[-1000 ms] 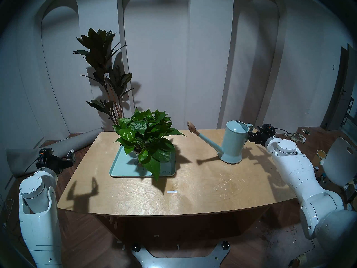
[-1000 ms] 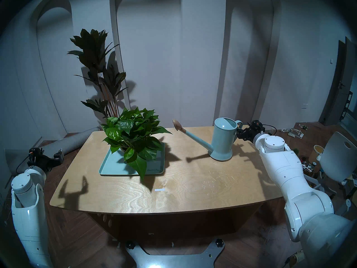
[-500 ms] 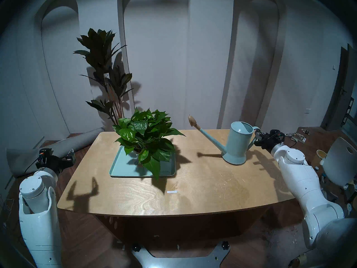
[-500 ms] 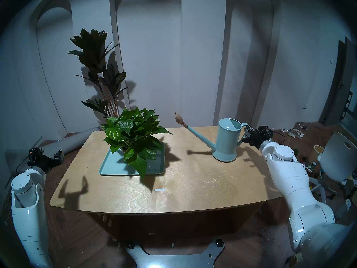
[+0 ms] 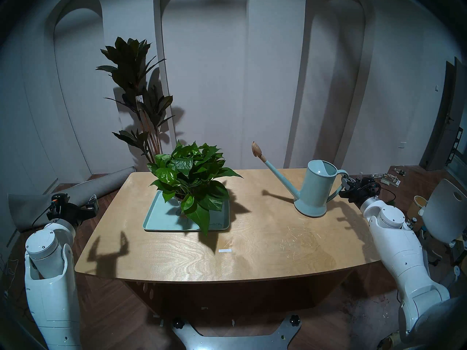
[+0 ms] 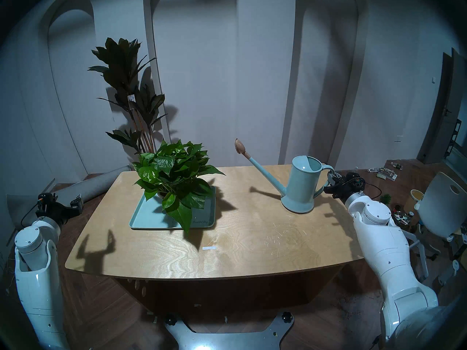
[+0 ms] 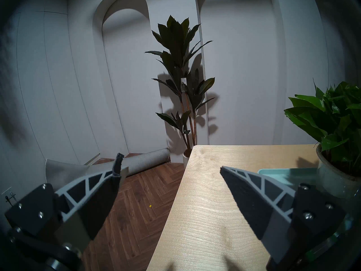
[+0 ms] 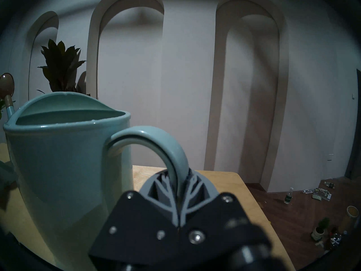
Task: Pick up the watering can and pour water into the potted plant, then put the can down
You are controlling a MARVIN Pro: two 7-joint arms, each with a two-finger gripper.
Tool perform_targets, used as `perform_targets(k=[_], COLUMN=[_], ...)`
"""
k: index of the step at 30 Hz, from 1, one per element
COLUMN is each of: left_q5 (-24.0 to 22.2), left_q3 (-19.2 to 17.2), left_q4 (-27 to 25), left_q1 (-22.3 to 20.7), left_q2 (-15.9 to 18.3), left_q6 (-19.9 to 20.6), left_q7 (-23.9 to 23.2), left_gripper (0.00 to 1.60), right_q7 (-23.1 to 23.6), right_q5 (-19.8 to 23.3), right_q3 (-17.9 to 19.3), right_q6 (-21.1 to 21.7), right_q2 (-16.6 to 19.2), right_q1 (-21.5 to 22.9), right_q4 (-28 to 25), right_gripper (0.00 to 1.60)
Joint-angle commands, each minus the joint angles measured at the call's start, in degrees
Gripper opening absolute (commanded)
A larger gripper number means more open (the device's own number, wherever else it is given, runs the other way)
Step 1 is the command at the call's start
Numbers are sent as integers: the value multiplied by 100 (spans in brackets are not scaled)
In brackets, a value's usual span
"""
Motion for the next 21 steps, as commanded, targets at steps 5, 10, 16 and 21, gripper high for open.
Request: perform_targets(k=[5, 10, 16, 21], left_q5=[-2, -1, -1, -1], left_q3=[-2, -2, -2, -2], left_q4=[-121, -120, -119, -119], left_q1=[-20, -20, -21, -21], left_q2=[28, 28, 28, 28], left_q6=[-13, -14, -15, -14], left_q7=[-15, -15, -15, -16], left_gripper=[160, 160, 160, 160], right_q7=[-73, 30, 96, 126], right_q5=[-128, -174, -244, -279], right_q3=[-85, -180, -291, -346], right_q6=[182, 223, 245, 251], right_q2=[27, 51, 39, 18], right_q1=[233, 411, 518, 599], right_q4=[-82, 44, 33, 103], right_gripper=[0, 59, 160, 160])
